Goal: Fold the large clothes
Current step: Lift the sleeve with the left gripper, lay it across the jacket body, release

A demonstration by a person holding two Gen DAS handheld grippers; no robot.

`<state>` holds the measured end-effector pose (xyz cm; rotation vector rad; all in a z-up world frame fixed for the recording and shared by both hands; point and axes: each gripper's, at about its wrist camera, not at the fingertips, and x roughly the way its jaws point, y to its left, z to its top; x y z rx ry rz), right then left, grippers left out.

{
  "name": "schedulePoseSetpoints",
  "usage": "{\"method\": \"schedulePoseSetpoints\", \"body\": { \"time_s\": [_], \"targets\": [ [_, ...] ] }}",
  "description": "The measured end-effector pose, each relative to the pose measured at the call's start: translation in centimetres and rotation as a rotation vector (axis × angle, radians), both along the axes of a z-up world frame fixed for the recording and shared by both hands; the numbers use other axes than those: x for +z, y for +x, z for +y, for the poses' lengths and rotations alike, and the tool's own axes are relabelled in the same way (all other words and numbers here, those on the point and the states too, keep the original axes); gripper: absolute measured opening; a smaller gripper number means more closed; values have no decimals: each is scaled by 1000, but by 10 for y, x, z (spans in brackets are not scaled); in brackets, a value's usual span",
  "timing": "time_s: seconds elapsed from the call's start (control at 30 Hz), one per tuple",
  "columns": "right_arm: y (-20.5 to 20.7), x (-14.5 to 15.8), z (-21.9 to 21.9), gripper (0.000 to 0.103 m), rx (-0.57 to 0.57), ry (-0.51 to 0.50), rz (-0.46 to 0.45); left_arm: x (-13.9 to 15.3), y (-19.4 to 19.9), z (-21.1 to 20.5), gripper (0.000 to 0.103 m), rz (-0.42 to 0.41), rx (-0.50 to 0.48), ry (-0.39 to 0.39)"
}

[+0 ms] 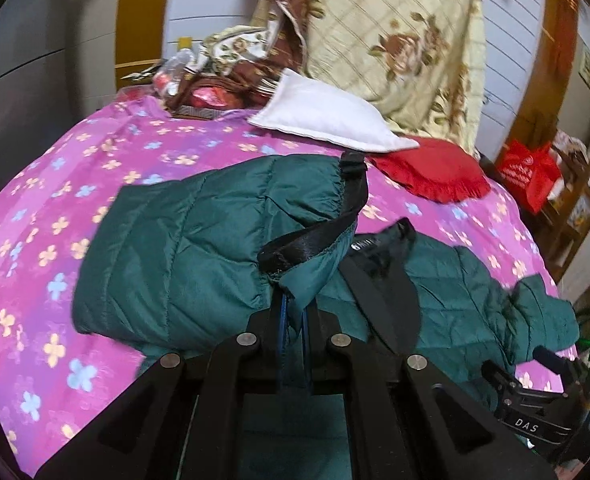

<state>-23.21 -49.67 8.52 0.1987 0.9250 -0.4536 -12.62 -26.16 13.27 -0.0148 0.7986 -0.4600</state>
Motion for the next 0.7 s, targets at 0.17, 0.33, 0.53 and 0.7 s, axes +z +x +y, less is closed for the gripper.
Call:
{"method": "schedulePoseSetpoints", "body": {
  "time_s": [0.17,0.33,0.53,0.7],
  "targets": [
    [-7,3,-11,103,-13,-13,-8,-11,-7,-32,0,23,-47,23],
    [-13,-3,-21,103,-24,-3,3,-27,-11,-57,0,46,-77,44],
    [-22,-10,-33,103,-41,9,7,-53,-13,-82,0,94,-95,69],
    [-27,-15,-41,103,-47,18,10,-73,-15,-97,0,142,-111,86]
  ]
}}
